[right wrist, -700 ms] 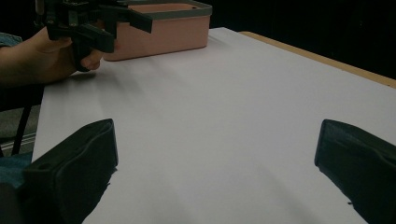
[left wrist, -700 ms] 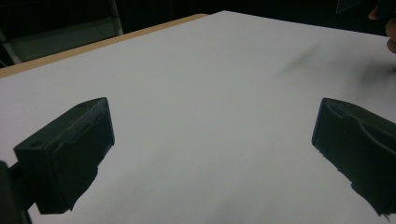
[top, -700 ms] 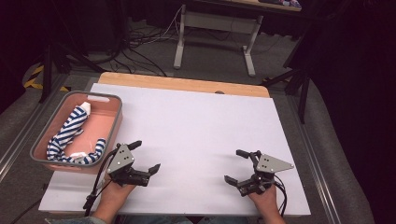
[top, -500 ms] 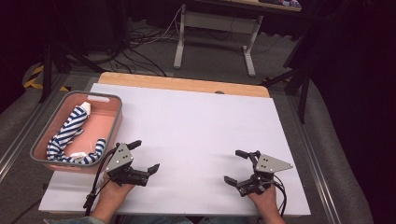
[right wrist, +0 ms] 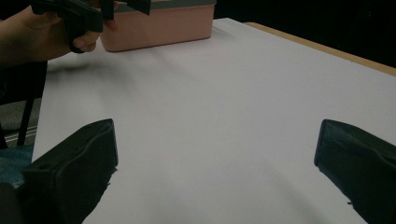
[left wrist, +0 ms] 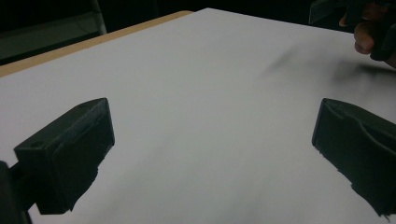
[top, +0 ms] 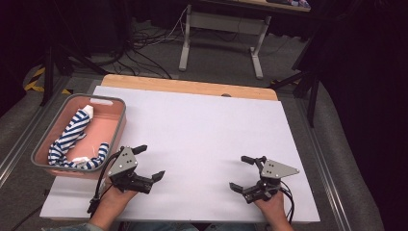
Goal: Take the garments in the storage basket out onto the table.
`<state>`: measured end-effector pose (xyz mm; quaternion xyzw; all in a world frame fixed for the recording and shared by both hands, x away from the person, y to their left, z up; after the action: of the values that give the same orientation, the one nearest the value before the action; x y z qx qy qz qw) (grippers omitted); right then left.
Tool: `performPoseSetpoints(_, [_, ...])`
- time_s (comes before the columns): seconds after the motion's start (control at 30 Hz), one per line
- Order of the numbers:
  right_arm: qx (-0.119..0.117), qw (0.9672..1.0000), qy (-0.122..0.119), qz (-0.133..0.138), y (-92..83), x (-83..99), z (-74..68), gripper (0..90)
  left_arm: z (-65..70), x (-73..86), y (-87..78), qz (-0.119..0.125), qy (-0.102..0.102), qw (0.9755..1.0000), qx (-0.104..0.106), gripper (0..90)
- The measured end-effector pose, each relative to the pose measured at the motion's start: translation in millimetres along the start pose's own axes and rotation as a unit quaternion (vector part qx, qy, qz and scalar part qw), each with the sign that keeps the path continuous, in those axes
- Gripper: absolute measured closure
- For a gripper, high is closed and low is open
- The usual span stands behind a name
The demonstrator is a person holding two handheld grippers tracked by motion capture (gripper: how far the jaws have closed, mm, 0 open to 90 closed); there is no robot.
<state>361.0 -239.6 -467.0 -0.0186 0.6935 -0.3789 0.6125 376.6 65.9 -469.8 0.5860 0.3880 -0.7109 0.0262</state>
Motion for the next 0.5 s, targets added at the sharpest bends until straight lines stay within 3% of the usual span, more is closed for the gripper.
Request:
performPoseSetpoints(0.17, [-0.003,1.0000,0.003,-0.001,1.1,0.7,0.0,0.0,-3.1,-3.7,-5.0,-0.010,-0.008,0.9999,0.010,0.0])
performPoseSetpoints(0.3, [-0.004,1.0000,0.002,-0.004,1.7,0.9,-0.5,0.0,-8.4,-5.7,-9.9,-0.019,-0.010,0.9998,-0.006,0.1])
performPoseSetpoints(0.5, [-0.004,1.0000,0.003,-0.007,2.6,1.9,0.2,0.0,-11.7,-8.0,-14.9,-0.024,-0.011,0.9996,-0.008,0.2])
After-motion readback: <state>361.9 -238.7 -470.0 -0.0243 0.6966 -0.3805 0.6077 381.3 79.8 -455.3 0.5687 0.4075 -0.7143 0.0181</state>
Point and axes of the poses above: each handheld gripper's, and its own axes: y roughly forward along the jaws, x roughly out of its underside, z roughly to its right, the point moved 8 cm from there along y, roughly forward along the jaws, and after that the axes turned 13 degrees about -z, right-handed, at the moved point
